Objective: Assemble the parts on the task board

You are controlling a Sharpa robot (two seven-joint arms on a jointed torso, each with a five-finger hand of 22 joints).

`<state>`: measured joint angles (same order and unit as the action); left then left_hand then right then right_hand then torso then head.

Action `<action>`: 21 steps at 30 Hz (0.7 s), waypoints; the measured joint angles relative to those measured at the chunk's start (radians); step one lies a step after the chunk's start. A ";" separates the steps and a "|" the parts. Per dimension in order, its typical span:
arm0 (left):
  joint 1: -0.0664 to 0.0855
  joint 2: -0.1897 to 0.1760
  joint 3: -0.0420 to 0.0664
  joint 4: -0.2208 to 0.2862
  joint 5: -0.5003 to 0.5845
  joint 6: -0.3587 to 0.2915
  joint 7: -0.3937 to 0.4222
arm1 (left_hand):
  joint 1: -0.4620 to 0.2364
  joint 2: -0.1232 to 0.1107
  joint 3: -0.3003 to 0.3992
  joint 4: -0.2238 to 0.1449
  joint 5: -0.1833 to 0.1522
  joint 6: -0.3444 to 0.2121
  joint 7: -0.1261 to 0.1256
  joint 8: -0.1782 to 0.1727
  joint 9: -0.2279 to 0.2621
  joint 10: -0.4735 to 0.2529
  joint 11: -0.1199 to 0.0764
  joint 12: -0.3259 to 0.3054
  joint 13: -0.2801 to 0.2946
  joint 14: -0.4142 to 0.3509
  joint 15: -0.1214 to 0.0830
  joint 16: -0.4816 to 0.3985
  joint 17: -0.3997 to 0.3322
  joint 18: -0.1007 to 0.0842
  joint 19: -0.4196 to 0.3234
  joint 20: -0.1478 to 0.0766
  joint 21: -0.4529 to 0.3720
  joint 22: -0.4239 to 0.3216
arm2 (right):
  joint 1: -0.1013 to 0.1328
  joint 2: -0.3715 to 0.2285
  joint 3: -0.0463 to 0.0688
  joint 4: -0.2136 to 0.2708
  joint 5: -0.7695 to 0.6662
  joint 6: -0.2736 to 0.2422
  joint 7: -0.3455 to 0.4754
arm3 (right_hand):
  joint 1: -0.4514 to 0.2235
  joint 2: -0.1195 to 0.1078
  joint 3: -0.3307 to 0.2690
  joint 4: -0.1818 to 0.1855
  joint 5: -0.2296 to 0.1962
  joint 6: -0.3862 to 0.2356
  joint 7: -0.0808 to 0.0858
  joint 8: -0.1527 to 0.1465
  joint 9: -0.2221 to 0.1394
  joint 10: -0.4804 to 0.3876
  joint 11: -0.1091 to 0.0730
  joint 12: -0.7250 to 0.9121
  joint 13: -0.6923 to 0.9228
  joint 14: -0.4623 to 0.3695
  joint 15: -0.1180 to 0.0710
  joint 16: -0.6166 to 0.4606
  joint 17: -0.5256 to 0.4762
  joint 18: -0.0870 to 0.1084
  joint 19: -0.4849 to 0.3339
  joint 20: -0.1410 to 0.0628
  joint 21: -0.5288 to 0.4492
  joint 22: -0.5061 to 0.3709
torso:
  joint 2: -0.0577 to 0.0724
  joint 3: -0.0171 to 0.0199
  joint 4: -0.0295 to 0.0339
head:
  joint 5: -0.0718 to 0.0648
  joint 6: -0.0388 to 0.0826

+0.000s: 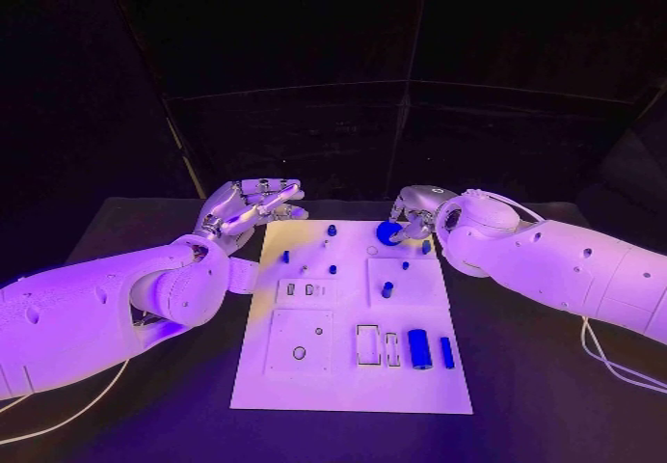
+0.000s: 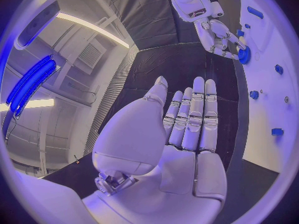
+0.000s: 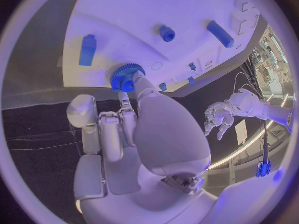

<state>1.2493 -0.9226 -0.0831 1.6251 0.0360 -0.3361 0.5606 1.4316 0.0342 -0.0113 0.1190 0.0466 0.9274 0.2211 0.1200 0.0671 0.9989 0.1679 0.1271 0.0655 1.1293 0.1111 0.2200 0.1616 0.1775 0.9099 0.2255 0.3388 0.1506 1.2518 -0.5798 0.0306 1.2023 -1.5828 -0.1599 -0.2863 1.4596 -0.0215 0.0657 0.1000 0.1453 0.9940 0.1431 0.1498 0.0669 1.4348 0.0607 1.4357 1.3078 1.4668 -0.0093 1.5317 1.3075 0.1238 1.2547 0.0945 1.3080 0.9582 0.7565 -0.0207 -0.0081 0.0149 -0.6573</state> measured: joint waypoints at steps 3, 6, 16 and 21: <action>0.000 0.000 0.000 0.000 0.000 0.000 0.000 | 0.000 0.000 0.002 -0.002 0.000 0.000 0.000 -0.004 0.000 0.000 0.000 0.000 0.000 0.000 0.000 0.000 0.000 0.000 0.000 0.000 0.000 -0.001 | -0.002 -0.007 0.000 0.027 -0.013 -0.029 -0.001 | -0.009 0.008 0.000 0.000 0.000 0.006 0.000 -0.001 0.000 0.004 -0.004 0.000 0.000 0.000 0.000 0.000 0.000 0.000 0.000 0.000 0.004 0.002 | 0.000 0.0001 0.0000 | 0.001 0.000; 0.000 0.000 0.000 -0.001 0.000 0.000 -0.001 | 0.000 0.000 0.002 -0.002 0.000 0.000 0.000 -0.004 0.000 0.000 0.000 0.000 0.000 0.000 0.000 0.000 0.000 0.000 0.000 0.000 0.000 -0.001 | -0.003 -0.013 0.000 0.055 -0.023 -0.059 -0.002 | -0.021 0.006 0.003 0.003 0.000 0.006 0.000 -0.003 0.000 0.004 -0.004 0.000 0.000 0.000 0.000 0.000 0.000 0.000 0.000 0.000 0.004 0.002 | 0.000 0.0001 0.0000 | 0.002 0.001; 0.000 -0.001 0.000 -0.004 0.000 0.000 -0.001 | 0.000 0.000 0.002 -0.002 0.000 0.000 0.000 -0.004 0.000 0.000 0.000 0.000 0.000 0.000 0.000 0.000 0.000 0.000 0.000 0.000 0.000 -0.001 | -0.004 0.010 0.000 0.135 -0.050 -0.135 -0.006 | -0.024 0.005 0.003 0.003 0.000 0.006 0.000 -0.003 0.001 0.003 -0.004 0.000 0.000 0.000 0.000 0.004 0.000 0.000 0.004 -0.004 0.004 0.003 | 0.000 0.0000 0.0007 | 0.007 0.004; 0.000 0.001 0.000 -0.005 0.000 0.001 -0.001 | 0.000 0.000 0.002 -0.002 0.000 0.000 0.000 -0.004 0.000 0.000 0.000 0.000 0.000 0.000 0.000 0.000 0.000 0.000 0.000 0.000 0.000 -0.001 | -0.004 0.061 0.000 0.132 -0.060 -0.153 -0.008 | -0.032 0.005 0.007 0.007 -0.001 0.006 0.000 -0.003 0.001 0.003 -0.004 0.000 0.000 0.000 0.000 0.004 0.000 0.000 0.004 -0.004 0.004 0.003 | 0.000 -0.0006 0.0012 | 0.007 0.003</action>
<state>1.2493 -0.9219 -0.0831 1.6197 0.0359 -0.3355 0.5592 1.4316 0.0342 -0.0094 0.1170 0.0466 0.9273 0.2212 0.1164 0.0671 0.9989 0.1679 0.1271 0.0655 1.1293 0.1112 0.2200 0.1614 0.1776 0.9099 0.2255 0.3389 0.1498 1.2480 -0.5189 0.0305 1.3345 -1.6425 -0.3128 -0.2941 1.4271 -0.0169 0.0725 0.1065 0.1448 1.0000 0.1433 0.1468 0.0678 1.4383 0.0571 1.4356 1.3077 1.4669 -0.0093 1.5356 1.3074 0.1240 1.2583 0.0909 1.3121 0.9615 0.7565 -0.0213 -0.0069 0.0222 -0.6540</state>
